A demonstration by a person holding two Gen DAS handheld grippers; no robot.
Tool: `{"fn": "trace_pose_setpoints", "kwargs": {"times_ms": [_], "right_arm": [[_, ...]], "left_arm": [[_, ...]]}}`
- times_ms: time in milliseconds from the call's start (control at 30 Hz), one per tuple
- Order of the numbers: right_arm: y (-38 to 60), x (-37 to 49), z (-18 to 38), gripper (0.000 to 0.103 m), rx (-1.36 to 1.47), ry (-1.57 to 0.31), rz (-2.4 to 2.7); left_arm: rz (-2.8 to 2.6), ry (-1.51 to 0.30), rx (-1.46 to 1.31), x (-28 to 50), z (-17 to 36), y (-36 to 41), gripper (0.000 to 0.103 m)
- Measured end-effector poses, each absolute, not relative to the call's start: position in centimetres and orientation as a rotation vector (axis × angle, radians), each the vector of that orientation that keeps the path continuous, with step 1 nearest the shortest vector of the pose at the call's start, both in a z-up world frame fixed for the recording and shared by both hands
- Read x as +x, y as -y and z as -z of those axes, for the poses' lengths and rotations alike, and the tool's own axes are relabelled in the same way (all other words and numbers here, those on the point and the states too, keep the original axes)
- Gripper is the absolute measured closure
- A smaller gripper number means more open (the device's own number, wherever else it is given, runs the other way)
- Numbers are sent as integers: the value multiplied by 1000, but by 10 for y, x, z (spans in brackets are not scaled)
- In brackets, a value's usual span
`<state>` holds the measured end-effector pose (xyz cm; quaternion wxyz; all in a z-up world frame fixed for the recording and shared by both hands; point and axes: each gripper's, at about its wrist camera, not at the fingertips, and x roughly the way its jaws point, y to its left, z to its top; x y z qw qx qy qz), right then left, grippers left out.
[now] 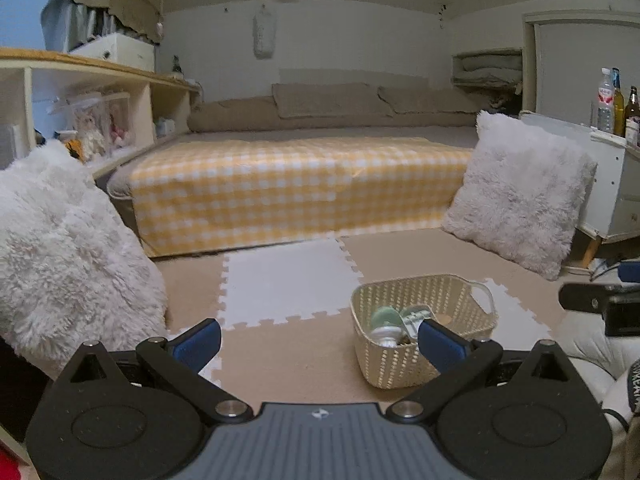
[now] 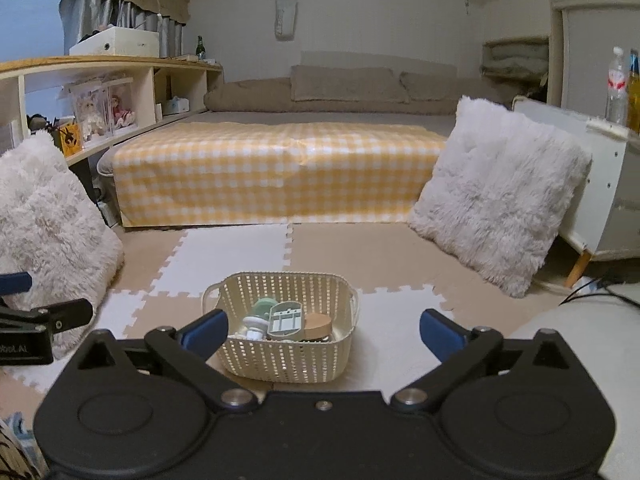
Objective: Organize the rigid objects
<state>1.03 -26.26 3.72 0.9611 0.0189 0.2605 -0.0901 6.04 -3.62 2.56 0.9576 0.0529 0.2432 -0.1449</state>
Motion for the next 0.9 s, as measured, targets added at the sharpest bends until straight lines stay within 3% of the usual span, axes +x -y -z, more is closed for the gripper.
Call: {"fn": "trace_pose_setpoints", "kwargs": {"times_ms": [900], "right_arm": [[261,3,-29,0,38,-516,203]], "left_arm": [[292,-476,114,57,-24,34,0]]}}
